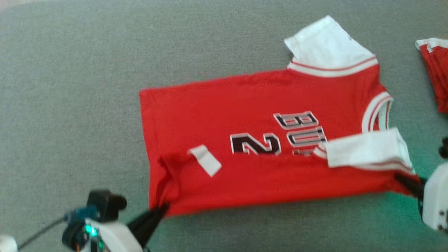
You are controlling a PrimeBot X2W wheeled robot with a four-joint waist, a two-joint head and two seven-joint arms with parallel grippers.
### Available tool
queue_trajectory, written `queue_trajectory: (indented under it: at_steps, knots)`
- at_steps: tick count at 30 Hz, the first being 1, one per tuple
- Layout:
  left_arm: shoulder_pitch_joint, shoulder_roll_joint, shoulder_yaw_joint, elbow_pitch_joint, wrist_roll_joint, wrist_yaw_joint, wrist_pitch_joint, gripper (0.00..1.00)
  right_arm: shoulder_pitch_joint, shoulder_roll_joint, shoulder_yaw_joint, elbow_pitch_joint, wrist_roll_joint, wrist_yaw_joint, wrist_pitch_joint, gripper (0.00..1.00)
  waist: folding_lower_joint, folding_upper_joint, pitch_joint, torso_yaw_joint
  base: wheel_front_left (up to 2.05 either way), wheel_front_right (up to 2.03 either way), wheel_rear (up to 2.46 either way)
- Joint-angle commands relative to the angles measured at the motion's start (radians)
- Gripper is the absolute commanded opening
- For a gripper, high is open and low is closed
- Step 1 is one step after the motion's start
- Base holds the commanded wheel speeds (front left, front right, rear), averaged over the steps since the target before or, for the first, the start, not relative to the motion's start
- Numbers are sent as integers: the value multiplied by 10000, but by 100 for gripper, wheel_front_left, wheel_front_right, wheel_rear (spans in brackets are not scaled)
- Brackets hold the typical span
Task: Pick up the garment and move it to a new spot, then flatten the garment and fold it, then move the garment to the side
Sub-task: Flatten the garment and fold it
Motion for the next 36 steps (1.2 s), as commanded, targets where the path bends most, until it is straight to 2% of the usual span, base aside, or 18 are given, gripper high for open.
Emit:
queue_trajectory:
  at_steps: [1, 2, 4, 6, 7, 8, 9, 10, 15, 19, 23, 27, 32, 36]
  knots:
    - [0, 384, 409, -340, -39, 91, 4, 0, 153, -417, -89, -401, 65, -7, 50, 0, 1, -1, 5, -15, 0, 0, 0]
    - [202, 411, 368, -451, -64, 160, 8, 0, 329, -427, -163, -476, 77, -7, 58, 0, 1, -1, 7, -25, 0, 0, 0]
    - [514, 391, 281, -515, -67, 284, -47, 0, 620, -399, -219, -547, 39, -7, -5, 100, 1, -1, 3, -36, 0, 0, 0]
    - [703, 307, 174, -510, -36, 335, -139, 0, 833, -408, -180, -597, -34, -7, -90, 100, 1, -1, -6, -40, 0, 0, 0]
    - [761, 238, 143, -503, -28, 361, -207, 15, 891, -398, -215, -629, -81, -7, -208, 100, 1, -1, -10, -38, 0, 0, 0]
    - [800, 185, 138, -496, -5, 394, -291, 47, 934, -369, -283, -645, -89, -7, -302, 100, 1, -1, -17, -33, 0, 0, 0]
    - [836, 144, 154, -486, 14, 433, -379, 97, 967, -383, -342, -701, -61, -7, -350, 100, 1, -1, -27, -25, 0, 0, 0]
    - [868, 117, 215, -496, 3, 485, -475, 100, 962, -447, -433, -808, -52, -7, -423, 100, 1, -1, -33, -17, 0, 0, 0]
    - [756, 355, 1149, -1216, 11, 967, -1051, 100, -560, -491, -1250, -1428, -349, -7, -962, 100, 1, -1, 255, -42, 0, 0, 0]
    - [-114, 274, 1764, -1265, 30, 1185, -1216, 100, -2558, -328, -950, -1111, -1029, -7, -980, 100, 1, -1, 822, 252, 0, 0, 0]
    - [-1775, -301, 1506, -230, 369, 1038, -1011, 100, -4589, -78, -244, -119, -1821, -7, -867, 100, 1, -1, 1539, 803, 0, 0, 0]
    - [-3449, -1210, 925, 1316, 773, 720, -919, 100, -6170, -54, 470, 1293, -2529, -7, -992, 100, 1, -1, 2108, 1389, 0, 0, 0]
    - [-4804, -2172, 244, 2965, 1054, 212, -882, 100, -7308, -18, 878, 3131, -3038, -7, -1443, 100, 1, -1, 2392, 1927, 0, 0, 0]
    - [-5392, -2570, -3, 3690, 1184, -18, -947, 100, -7853, -23, 1142, 4139, -3214, -7, -1567, 100, 1, -1, 2538, 2081, 0, 0, 0]
